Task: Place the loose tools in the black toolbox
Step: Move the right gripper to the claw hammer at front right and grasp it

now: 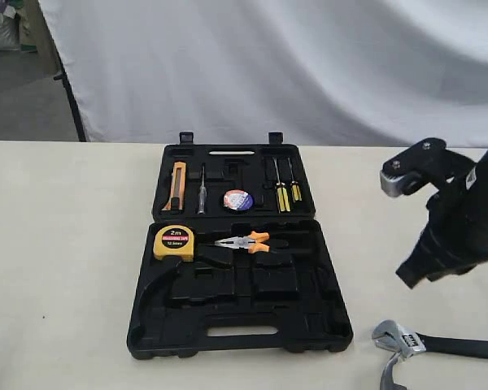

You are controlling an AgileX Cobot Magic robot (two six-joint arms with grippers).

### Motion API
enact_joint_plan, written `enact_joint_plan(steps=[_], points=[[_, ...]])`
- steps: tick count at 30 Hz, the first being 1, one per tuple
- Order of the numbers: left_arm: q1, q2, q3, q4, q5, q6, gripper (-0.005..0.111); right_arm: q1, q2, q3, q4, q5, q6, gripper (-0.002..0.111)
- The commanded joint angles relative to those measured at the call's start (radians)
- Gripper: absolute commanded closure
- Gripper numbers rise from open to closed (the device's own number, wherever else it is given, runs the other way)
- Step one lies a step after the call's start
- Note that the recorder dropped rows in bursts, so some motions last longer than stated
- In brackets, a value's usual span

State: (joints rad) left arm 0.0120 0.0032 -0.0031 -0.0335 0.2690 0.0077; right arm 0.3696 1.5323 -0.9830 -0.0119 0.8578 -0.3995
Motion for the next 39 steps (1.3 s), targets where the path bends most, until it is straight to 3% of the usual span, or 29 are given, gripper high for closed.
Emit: enact_joint_plan(steps=[1,5,10,13,18,31,33,39], points=[[-0.006,-0.003,0.003,0.005,0.0,-0.008,0.106,0.11,-0.029,0.031,0.012,0.171,-0.057,0.107],[-0.006,-0.003,0.003,0.005,0.0,-0.008,0.106,0.209,-0.027,0.036,-0.06,0.254,0.022,0.088],[-0.006,-0.003,0.003,0.0,0.0,-0.008,0.106,0.265,-0.027,0.092,-0.113,0.252,0.005,0.047],[-0.006,-0.003,0.003,0.0,0.0,-0.008,0.106,0.265,-0.025,0.147,-0.193,0.233,-0.005,0.036],[-0.006,-0.003,0.003,0.0,0.0,-0.008,0.106,0.265,-0.025,0.223,-0.294,0.139,-0.005,0.036],[-0.006,-0.003,0.003,0.0,0.0,-0.008,0.106,0.265,0.158,0.229,-0.232,0.014,-0.086,0.036],[-0.006,-0.003,0.003,0.0,0.0,-0.008,0.106,0.265,0.198,0.229,-0.244,0.007,-0.086,0.042],[-0.006,-0.003,0.003,0.0,0.0,-0.008,0.106,0.272,0.262,0.229,-0.237,-0.035,-0.088,0.08]])
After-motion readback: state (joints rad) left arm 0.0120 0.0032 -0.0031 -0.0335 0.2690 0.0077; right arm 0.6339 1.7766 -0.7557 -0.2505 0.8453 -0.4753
